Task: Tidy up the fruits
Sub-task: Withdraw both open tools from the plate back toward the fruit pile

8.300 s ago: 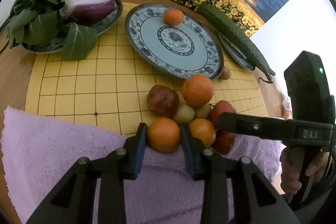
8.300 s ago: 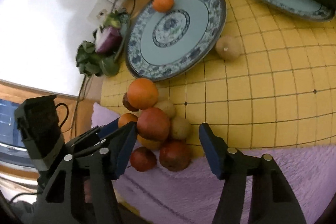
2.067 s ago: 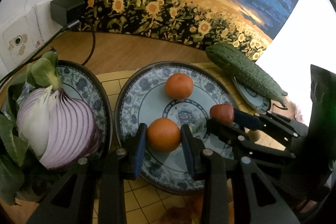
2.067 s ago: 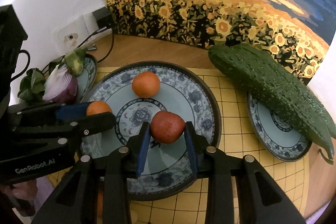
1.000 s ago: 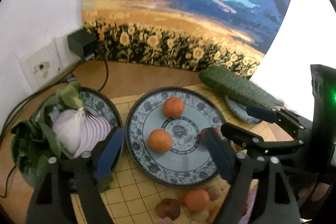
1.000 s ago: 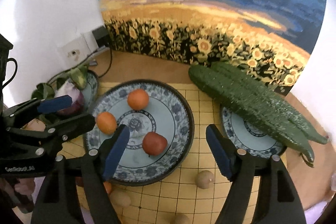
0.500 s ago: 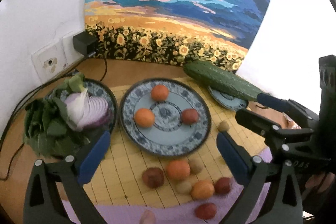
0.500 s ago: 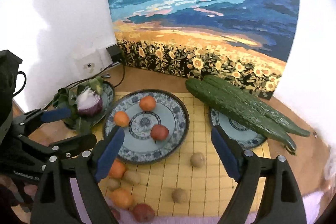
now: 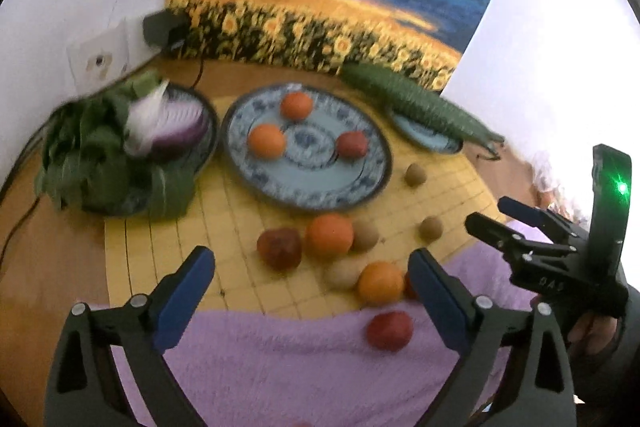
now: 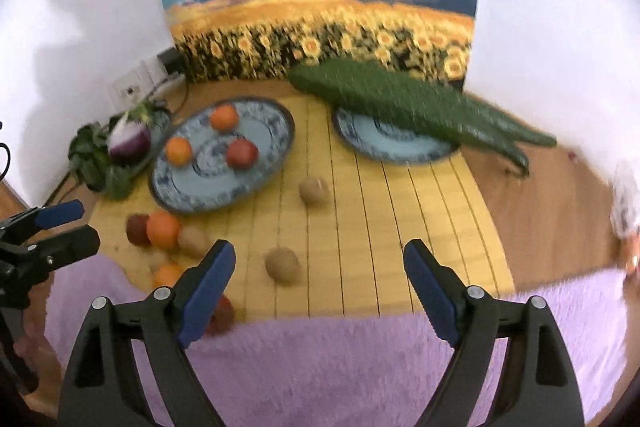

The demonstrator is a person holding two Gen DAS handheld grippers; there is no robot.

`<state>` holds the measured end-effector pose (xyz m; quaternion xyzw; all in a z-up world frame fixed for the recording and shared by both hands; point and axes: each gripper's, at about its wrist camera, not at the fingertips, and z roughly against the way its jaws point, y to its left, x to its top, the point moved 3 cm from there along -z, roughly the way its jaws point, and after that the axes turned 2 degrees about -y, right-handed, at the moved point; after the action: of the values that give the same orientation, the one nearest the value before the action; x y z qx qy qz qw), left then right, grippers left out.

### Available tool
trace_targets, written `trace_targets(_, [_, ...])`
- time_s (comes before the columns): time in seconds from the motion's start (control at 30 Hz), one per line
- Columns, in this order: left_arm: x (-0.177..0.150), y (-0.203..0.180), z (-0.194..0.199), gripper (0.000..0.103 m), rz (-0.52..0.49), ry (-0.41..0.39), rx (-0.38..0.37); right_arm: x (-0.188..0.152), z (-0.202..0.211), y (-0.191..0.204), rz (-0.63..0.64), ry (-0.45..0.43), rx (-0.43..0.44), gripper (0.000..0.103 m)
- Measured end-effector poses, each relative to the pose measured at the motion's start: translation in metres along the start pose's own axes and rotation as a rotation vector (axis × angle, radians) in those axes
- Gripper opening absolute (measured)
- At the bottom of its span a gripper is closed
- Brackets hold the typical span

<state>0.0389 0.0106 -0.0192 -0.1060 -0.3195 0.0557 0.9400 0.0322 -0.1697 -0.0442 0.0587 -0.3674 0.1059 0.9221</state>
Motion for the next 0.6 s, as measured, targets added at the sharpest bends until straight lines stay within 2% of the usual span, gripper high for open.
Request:
trace_targets(0.03, [-0.005,0.003,-0.003,0.096,0.008,0.018,0.002,-0.004,-0.003,-0.001,-0.003,0.009,0.001,0.088])
trace_targets(0.1, [-0.012,0.008,-0.007,0.087,0.017,0.040,0.011,-0.010,-0.007,-0.002,-0.004,0.018,0.006,0.088])
trace_targets(0.23, [-0.016,0.019,-0.016,0.084,0.040,0.061,0.026,-0.016,-0.016,0.000,0.013,0.008,-0.003,0.087])
trace_targets(0.27, [-0.016,0.021,-0.018,0.084,0.042,0.063,0.034,-0.015,-0.017,0.001,0.016,0.003,-0.003,0.075])
trace_targets(0.3, [-0.015,0.023,-0.020,0.084,0.045,0.064,0.041,-0.015,-0.018,0.001,0.019,0.000,-0.001,0.056])
trace_targets(0.37, [-0.012,0.026,-0.023,0.084,0.052,0.067,0.046,-0.015,-0.023,0.003,0.027,0.008,0.000,0.043])
trace_targets(0.6, [-0.004,0.034,-0.034,0.084,0.056,0.075,0.059,-0.012,-0.034,0.003,0.021,0.031,0.021,0.043])
